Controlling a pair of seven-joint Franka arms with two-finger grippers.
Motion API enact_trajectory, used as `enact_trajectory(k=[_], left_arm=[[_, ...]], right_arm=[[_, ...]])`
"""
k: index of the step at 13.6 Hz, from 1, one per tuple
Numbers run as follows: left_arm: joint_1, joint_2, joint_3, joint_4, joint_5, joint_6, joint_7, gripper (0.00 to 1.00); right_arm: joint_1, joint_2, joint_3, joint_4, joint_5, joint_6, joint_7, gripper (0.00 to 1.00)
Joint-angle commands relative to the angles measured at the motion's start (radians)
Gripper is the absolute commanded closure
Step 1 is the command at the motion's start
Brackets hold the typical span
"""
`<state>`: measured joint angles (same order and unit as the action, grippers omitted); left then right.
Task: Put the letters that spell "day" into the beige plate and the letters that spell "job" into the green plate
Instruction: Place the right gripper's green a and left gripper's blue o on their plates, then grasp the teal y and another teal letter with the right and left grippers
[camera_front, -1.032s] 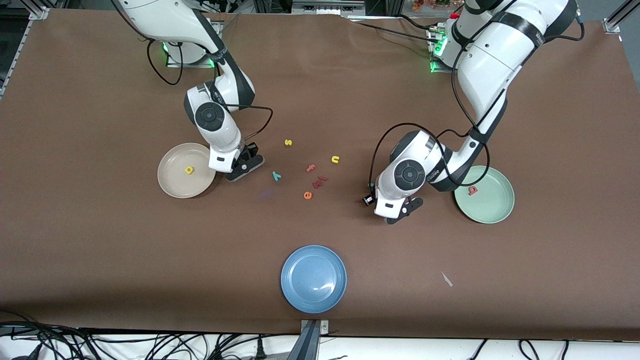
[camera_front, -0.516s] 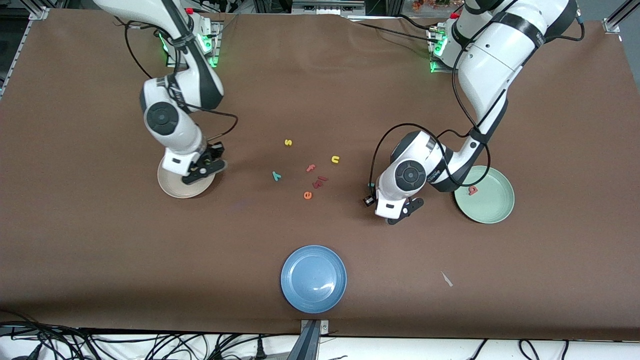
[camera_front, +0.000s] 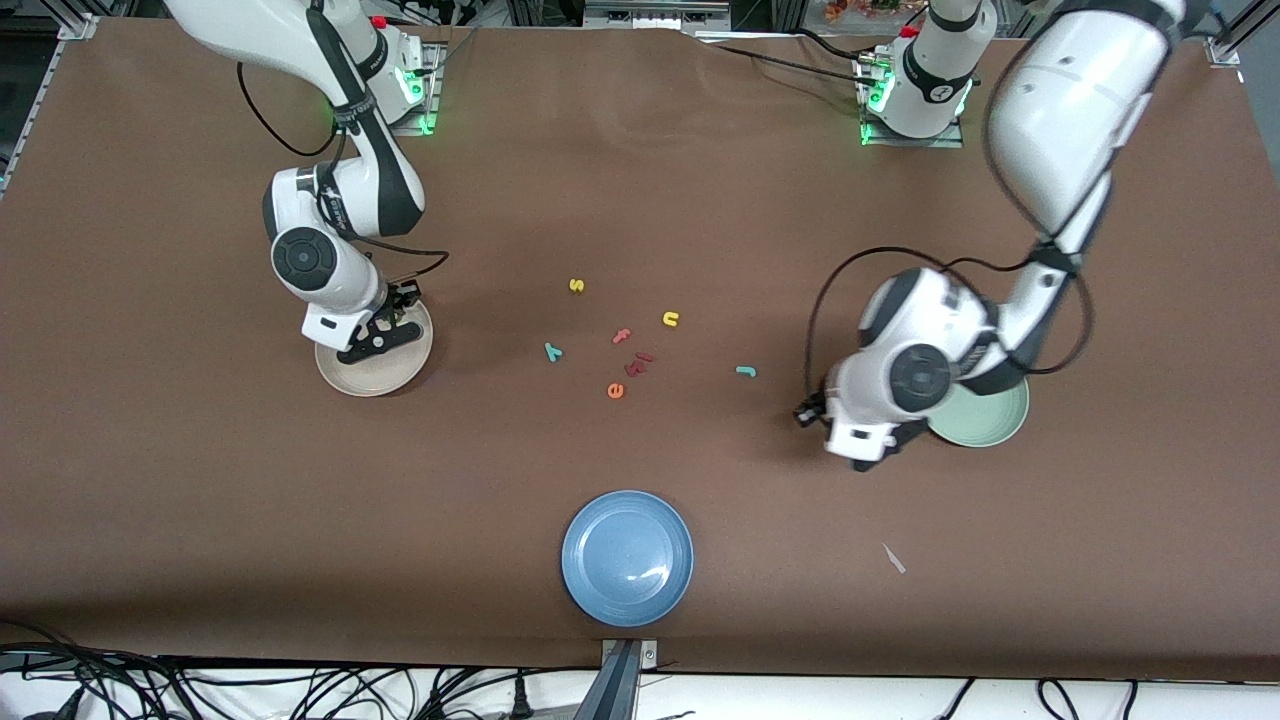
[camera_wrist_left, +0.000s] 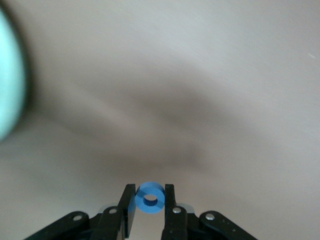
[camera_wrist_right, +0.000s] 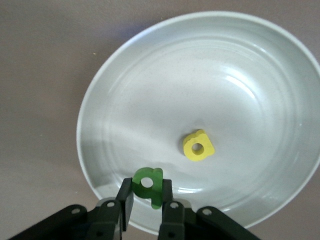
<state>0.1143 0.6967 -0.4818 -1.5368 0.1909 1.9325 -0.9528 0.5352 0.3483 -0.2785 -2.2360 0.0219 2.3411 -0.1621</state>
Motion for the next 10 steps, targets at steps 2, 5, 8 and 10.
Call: enact_trajectory(k=[2,5,8,10], left_arm=[[0.221,-0.060,-0.037,-0.037,-0.015,-0.188,0.329,0.99],[0.346,-0.046,-0.034,-0.049,0.053,-0.196,0.509,0.99],[0.399,-0.008,-0.034,-0.074,0.101,-0.149,0.562,0.97],[0.403,-0.005,-0.034,-0.088,0.101,-0.139,0.562,0.87]], right_arm=[[-0.001,-0.041,0.010,0.010,0.003,-0.008,-0.005,0.00],[0.000,-0.051,0.087,0.084,0.001,-0.009,0.006,0.01],[0.014,0.006,0.175,0.205,0.001,-0.008,0.028,0.13],[0.022,0.064,0.234,0.274,0.001,-0.008,0.058,0.31]])
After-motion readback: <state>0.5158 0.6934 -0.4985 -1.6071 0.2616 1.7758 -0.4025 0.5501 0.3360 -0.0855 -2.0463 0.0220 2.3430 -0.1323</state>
